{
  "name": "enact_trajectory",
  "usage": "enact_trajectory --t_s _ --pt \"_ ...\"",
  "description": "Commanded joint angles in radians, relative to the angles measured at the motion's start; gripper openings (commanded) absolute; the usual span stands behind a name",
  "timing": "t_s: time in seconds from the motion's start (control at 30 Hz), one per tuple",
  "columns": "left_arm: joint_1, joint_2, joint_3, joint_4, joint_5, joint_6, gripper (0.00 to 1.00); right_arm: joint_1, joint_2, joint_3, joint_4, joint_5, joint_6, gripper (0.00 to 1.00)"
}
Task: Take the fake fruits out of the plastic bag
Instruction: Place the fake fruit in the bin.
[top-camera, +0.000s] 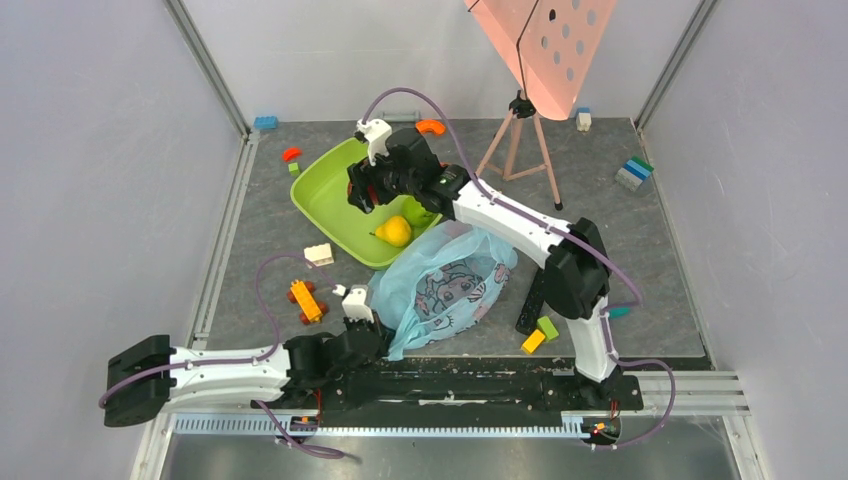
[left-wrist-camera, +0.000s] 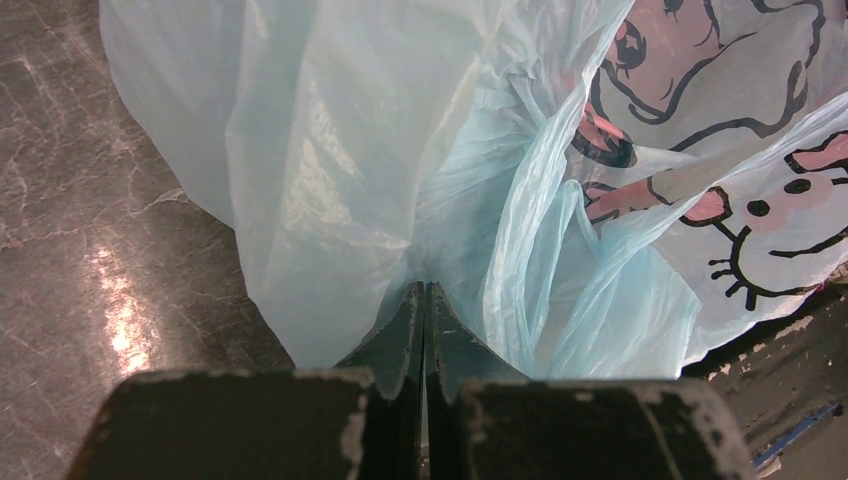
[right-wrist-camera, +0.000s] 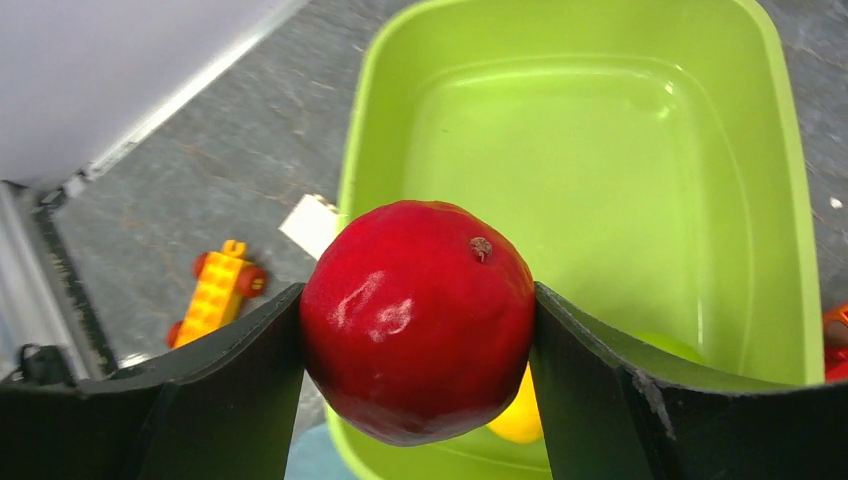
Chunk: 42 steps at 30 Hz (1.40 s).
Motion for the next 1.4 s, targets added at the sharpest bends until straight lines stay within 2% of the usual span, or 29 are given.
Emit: enact_trajectory --t_s 0.0,0.5,0.77,0.93,1.23,1.37 --pt "-0.002 -0.026 -0.021 -0.044 -0.046 -0.045 0.02 -0.035 0.046 0.036 0.102 0.043 -0.037 0.63" --pt "-0.002 -0.014 -0.023 -0.036 -0.046 -0.046 0.02 -0.134 0.288 0.057 0.290 0.074 -0.055 0.66" --pt "-0.002 -0.004 -0.023 -0.029 -0.047 -0.047 0.03 -0.145 0.373 0.068 0.324 0.081 -0.093 0.70" --pt "-0.001 -0.007 -0.023 -0.031 -0.048 -0.047 0.02 -0.150 0.387 0.056 0.325 0.075 -0.099 0.75" --pt "-0.002 0.009 -0.019 -0.023 -0.047 -0.046 0.03 -0.150 0.357 0.016 0.337 0.066 -0.145 0.91" --pt "-0.002 0.018 -0.017 -0.020 -0.047 -0.046 0.03 -0.150 0.317 -0.003 0.350 0.063 -0.164 0.94"
